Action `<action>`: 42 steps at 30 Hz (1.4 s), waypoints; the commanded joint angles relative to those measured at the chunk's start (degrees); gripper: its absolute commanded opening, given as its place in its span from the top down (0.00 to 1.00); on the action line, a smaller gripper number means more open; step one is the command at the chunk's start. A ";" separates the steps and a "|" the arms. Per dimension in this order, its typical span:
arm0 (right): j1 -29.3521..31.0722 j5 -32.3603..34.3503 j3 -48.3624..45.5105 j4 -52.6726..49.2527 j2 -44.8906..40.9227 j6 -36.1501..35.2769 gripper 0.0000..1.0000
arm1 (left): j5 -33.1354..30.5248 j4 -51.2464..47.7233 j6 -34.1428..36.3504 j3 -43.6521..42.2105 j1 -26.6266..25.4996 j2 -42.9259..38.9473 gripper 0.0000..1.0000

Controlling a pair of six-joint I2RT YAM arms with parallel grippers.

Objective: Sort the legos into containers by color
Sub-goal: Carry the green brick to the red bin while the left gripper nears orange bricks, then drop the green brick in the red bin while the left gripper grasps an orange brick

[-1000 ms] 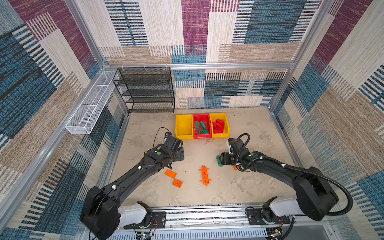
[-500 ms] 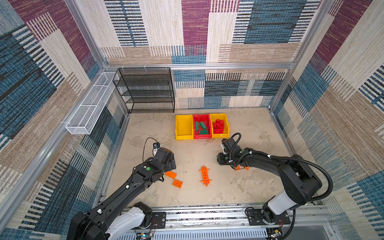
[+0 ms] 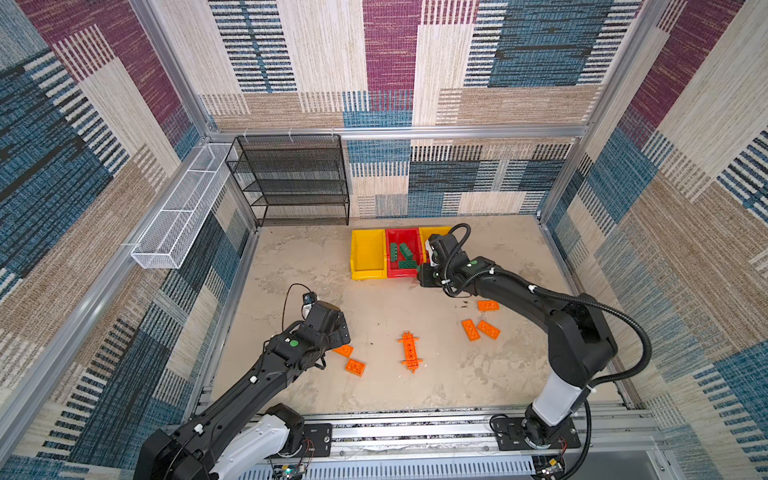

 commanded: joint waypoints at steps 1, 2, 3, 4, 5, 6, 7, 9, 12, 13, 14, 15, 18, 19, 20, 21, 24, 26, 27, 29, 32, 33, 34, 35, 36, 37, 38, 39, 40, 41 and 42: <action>0.04 1.16 8.44 -2.93 6.08 -3.29 0.73 | 1.30 0.84 -1.47 -0.26 0.52 -0.25 0.04; 0.05 1.51 11.62 -3.64 8.55 -3.82 0.73 | 1.24 0.47 -1.57 -0.18 0.70 -0.18 0.04; -0.04 1.77 14.97 -4.50 11.03 -4.49 0.73 | 1.23 0.06 -1.69 -0.09 0.94 -0.21 0.04; -0.12 2.07 18.88 -5.60 13.84 -5.09 0.73 | 1.15 -0.31 -1.73 -0.08 1.19 -0.28 0.04; -0.26 2.24 22.44 -6.73 16.22 -5.67 0.72 | 0.98 -0.82 -1.74 0.04 1.59 -0.27 0.04; -0.22 2.55 26.05 -7.95 18.72 -6.25 0.72 | 0.82 -1.22 -1.74 0.13 1.93 -0.37 0.04; -0.26 3.21 30.11 -9.55 21.62 -6.93 0.70 | 0.80 -1.70 -1.70 0.10 2.48 -0.40 0.04; -0.33 4.21 38.04 -13.26 26.98 -7.94 0.67 | 0.97 -2.47 -1.52 0.25 3.71 -0.46 0.03; -0.41 5.09 49.19 -18.57 33.78 -8.85 0.52 | 1.48 -3.65 -1.39 0.44 6.00 -0.51 0.03; -0.39 5.26 52.00 -19.66 35.20 -8.92 0.42 | 1.64 -3.81 -1.39 0.48 6.78 -0.61 0.02; -0.39 5.34 53.68 -20.19 35.96 -9.03 0.34 | 2.04 -4.04 -1.51 0.36 7.63 -0.56 0.02; -0.39 5.36 54.64 -20.44 36.13 -9.00 0.28 | 2.41 -4.13 -1.64 0.27 8.32 -0.53 0.02; -0.39 5.30 52.97 -19.55 34.04 -9.22 0.18 | 4.30 -4.04 -2.18 -0.26 10.48 -0.13 0.02; -0.40 5.04 50.95 -18.68 32.50 -9.29 0.17 | 4.90 -3.95 -2.25 -0.31 11.14 0.08 0.02; -0.31 4.71 48.33 -17.61 30.77 -9.27 0.15 | 5.01 -3.91 -2.48 -0.35 11.63 0.20 0.02; -0.30 4.01 45.10 -16.22 28.71 -9.29 0.14 | 5.01 -4.09 -2.68 -0.34 11.95 0.32 0.02; -0.14 2.41 32.84 -10.45 21.37 -8.88 0.00 | 4.33 -3.90 -3.13 -0.84 12.95 0.75 0.02; -0.05 1.60 24.40 -6.85 16.12 -8.61 0.00 | 4.27 -3.15 -3.22 -1.39 13.50 1.54 0.02; -0.04 1.15 20.77 -5.38 13.77 -8.60 0.00 | 4.50 -2.66 -3.44 -1.63 13.88 2.16 0.02; -0.06 0.74 12.96 -2.20 8.64 -7.88 0.00 | 5.17 -0.96 -4.05 -2.40 14.72 3.84 0.01; -0.10 -3.13 3.01 2.40 1.87 -6.89 0.00 | 5.08 1.66 -4.79 -2.81 16.11 7.30 0.01; -0.05 -4.39 0.49 3.69 0.24 -6.49 0.00 | 4.97 2.47 -4.88 -2.57 16.65 8.61 0.01; -0.04 -5.67 -2.01 4.81 -1.28 -6.37 0.00 | 4.93 3.10 -4.82 -2.08 17.34 10.27 0.01; -0.04 -6.33 -3.95 5.52 -2.43 -6.13 0.00 | 4.93 3.63 -4.60 -1.44 17.91 11.77 0.02; -0.05 -6.52 -5.61 6.20 -3.43 -5.94 0.00 | 4.89 4.14 -4.28 -0.66 18.53 13.40 0.03; -0.03 -6.65 -7.32 6.77 -4.33 -5.93 0.00 | 4.86 4.55 -3.61 0.31 18.88 15.22 0.04; -0.02 -6.62 -8.57 7.11 -5.04 -5.89 0.00 | 4.55 4.63 -3.17 1.32 19.13 16.74 0.05; -0.04 -6.47 -9.66 7.55 -5.67 -5.82 0.00 | 4.49 4.57 -2.74 2.28 19.38 18.22 0.05; -0.07 -6.52 -10.75 7.93 -6.24 -5.78 0.00 | 4.49 4.66 -2.36 3.25 19.60 19.76 0.06; -0.04 -6.66 -11.51 8.33 -6.68 -5.66 0.00 | 4.51 4.94 -2.19 3.92 19.78 20.88 0.06; -0.04 -6.85 -12.22 8.77 -6.99 -5.58 0.00 | 4.82 5.29 -2.01 4.43 20.01 21.77 0.06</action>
